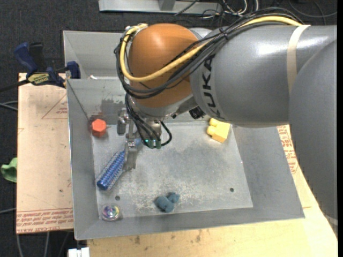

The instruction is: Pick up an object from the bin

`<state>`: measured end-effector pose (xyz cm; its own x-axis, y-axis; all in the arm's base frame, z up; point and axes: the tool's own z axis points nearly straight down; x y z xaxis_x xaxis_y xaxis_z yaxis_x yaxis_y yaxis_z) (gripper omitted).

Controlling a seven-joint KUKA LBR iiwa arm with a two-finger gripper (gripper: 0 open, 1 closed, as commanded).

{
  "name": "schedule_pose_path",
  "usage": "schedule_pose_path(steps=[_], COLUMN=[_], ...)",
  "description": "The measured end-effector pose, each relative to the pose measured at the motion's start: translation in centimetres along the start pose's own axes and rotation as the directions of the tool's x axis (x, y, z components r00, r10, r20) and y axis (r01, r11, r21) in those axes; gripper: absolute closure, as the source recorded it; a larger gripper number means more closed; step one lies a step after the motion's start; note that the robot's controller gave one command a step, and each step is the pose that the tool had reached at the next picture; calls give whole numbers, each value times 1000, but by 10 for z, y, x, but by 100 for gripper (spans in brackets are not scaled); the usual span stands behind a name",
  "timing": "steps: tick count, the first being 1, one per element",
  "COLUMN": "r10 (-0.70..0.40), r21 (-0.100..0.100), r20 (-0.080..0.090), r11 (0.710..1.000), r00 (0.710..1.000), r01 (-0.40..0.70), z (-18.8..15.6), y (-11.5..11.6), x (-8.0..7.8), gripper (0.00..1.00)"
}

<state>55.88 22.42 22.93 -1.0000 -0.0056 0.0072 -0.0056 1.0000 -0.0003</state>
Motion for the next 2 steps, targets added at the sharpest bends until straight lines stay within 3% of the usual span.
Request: schedule_pose_path(steps=[1, 2], r10=[52, 54], r21=[-2, -1], r20=[5, 9], r11=[999, 999], r00=[999, 999], r01=[-52, -54], z=[145, 140], y=[-14, -15], x=[-4, -6], gripper=[0, 100])
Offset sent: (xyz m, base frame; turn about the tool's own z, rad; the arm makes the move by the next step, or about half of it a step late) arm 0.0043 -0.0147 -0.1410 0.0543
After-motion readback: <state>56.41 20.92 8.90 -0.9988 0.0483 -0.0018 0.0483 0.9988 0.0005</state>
